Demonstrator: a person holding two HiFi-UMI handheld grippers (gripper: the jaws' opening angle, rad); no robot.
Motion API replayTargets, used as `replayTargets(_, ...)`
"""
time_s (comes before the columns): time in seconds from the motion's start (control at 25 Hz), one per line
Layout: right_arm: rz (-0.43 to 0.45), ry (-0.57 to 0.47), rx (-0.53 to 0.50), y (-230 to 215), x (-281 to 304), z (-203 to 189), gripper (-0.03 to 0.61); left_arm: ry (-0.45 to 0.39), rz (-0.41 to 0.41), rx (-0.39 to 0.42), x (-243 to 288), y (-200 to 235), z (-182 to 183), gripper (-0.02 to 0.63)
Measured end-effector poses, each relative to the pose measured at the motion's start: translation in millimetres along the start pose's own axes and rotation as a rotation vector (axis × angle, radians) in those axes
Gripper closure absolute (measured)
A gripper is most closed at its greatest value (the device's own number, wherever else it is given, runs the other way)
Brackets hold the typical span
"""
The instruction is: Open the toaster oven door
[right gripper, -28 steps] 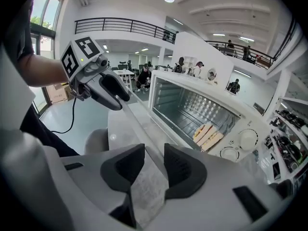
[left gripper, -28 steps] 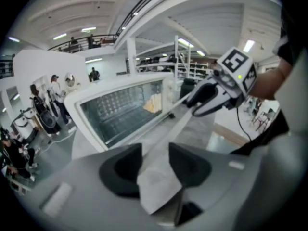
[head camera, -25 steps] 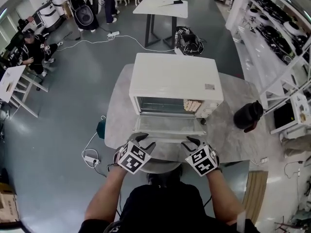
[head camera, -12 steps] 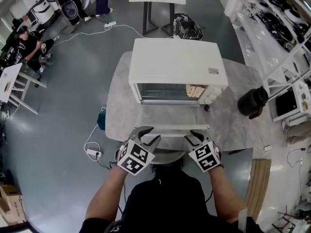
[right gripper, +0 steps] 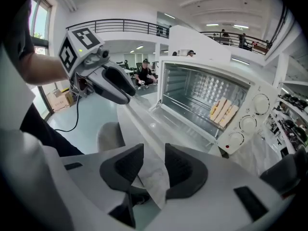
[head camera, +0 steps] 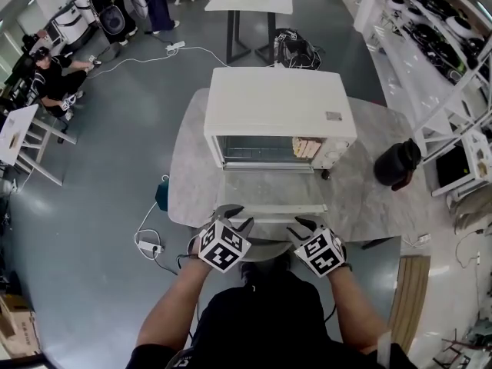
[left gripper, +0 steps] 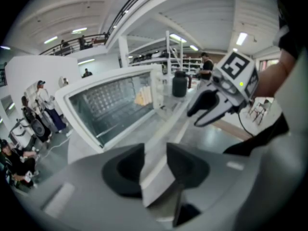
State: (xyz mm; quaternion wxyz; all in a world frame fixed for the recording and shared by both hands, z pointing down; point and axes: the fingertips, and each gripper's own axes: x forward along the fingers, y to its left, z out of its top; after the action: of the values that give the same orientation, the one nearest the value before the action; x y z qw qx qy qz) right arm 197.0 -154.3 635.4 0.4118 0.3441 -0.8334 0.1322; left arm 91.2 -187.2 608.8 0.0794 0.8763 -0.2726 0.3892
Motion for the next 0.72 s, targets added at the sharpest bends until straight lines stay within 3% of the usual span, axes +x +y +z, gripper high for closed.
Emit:
replayTargets(0.28,0.072,-0.169,-0.070,23.6,-19.5,42.2,0.499,0.031,-0.065,-0.071,10.8,-10.7,-20.6,0.468)
replayTargets(0.52,0.091,-0.042,-0.006,15.0,14.1,10.4,0.503,0.035,-0.080,-0.102,16.7,-13.6,-32.1,0.479)
replayTargets(0.72,0.094,-0.030,0.040,13.3,27.6,-4.1,0.515,0.072,-0.046,-0.116,26.8,-8.4,-48.2,0.480)
